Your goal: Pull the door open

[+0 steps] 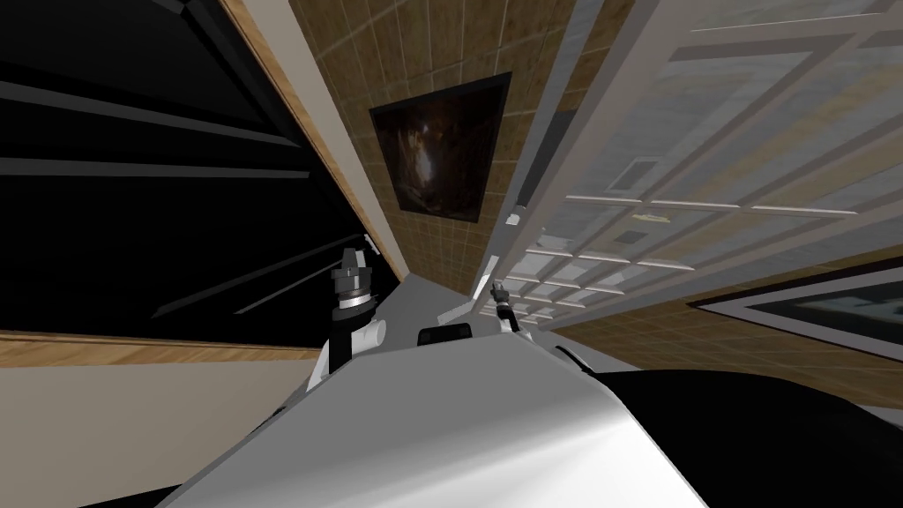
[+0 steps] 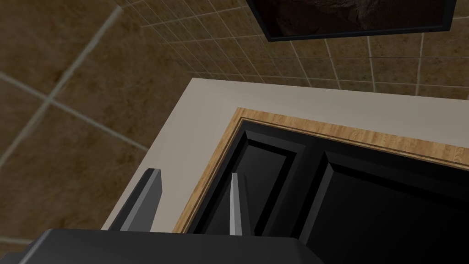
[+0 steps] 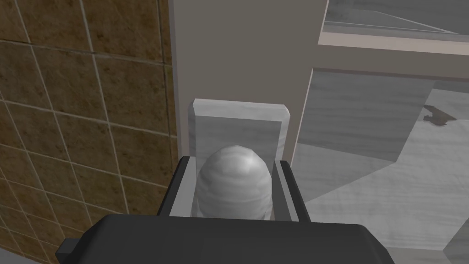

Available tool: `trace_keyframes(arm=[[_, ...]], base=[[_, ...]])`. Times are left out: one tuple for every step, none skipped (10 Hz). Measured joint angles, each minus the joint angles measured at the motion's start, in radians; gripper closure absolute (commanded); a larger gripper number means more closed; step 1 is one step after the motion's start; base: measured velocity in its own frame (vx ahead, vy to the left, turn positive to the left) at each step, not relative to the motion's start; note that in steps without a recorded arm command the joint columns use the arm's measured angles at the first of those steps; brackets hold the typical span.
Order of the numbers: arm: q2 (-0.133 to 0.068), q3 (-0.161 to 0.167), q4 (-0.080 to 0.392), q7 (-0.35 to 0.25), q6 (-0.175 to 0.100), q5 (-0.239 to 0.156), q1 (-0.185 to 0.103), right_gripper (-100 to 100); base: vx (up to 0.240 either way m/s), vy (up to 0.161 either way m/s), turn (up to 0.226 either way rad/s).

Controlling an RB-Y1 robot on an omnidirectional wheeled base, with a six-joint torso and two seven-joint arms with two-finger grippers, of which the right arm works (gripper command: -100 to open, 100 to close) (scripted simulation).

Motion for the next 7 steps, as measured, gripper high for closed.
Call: trace_keyframes(arm=[[-0.008, 0.013, -0.004, -0.013, -0.003, 0.006, 0.007, 100], [-0.015, 0.028, 0.0, -0.03, -0.011, 0.012, 0.012, 100], [-0.024, 0.04, -0.006, -0.043, -0.016, 0.017, 0.019, 100], [-0.033, 0.051, -0.007, -0.056, -0.021, 0.022, 0.023, 100], [-0.043, 0.062, -0.019, -0.067, -0.023, 0.026, 0.032, 100], [-0.042, 0.065, -0.019, -0.069, -0.021, 0.027, 0.034, 100], [-0.051, 0.073, -0.027, -0.075, -0.026, 0.03, 0.043, 100]], base=[[-0.18, -0.037, 0.101], [-0.197, -0.017, 0.1], [-0.193, -0.003, 0.086], [-0.205, -0.029, 0.078], [-0.096, -0.016, 0.026], [-0.137, -0.003, 0.089], [-0.23, -0.019, 0.099]])
